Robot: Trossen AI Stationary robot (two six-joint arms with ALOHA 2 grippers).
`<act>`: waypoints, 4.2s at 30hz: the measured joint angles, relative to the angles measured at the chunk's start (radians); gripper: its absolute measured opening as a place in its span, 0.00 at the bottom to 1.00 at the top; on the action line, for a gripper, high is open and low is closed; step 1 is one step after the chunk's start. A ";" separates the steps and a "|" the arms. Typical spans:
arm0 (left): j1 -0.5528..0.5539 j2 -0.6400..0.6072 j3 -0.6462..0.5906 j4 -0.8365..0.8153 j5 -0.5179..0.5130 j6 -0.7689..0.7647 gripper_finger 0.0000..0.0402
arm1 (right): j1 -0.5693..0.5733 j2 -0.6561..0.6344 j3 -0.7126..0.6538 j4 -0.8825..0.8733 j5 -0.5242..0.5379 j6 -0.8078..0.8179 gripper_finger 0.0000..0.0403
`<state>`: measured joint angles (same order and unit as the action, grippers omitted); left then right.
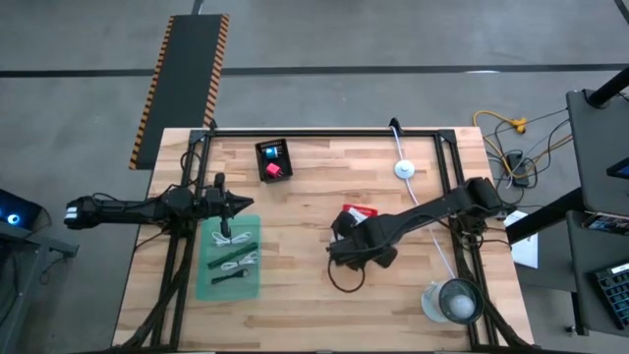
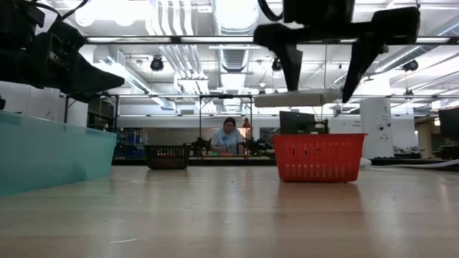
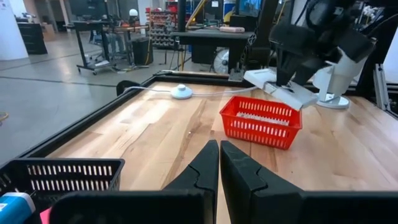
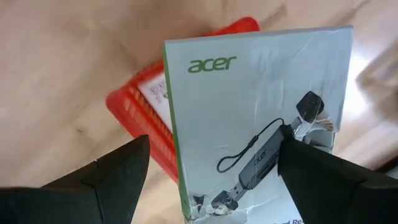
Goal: Pick and place items into bin
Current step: Put the white USB box into the orange bin
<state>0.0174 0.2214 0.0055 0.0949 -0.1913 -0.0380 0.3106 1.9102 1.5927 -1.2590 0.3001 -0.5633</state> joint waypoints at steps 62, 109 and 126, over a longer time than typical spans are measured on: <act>0.000 -0.008 0.000 0.003 -0.090 0.028 0.00 | -0.070 -0.577 -0.887 1.095 0.050 0.884 0.81; 0.000 -0.013 0.000 0.001 -0.101 0.046 0.00 | 0.052 -0.218 -0.445 0.560 0.292 0.603 0.81; 0.000 -0.014 0.000 0.001 -0.101 0.051 0.00 | 0.098 -0.082 -0.458 0.537 0.522 0.534 0.81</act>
<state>0.0177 0.2070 0.0055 0.0961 -0.2924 0.0128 0.4088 1.8282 1.1347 -0.7215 0.8219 -0.0295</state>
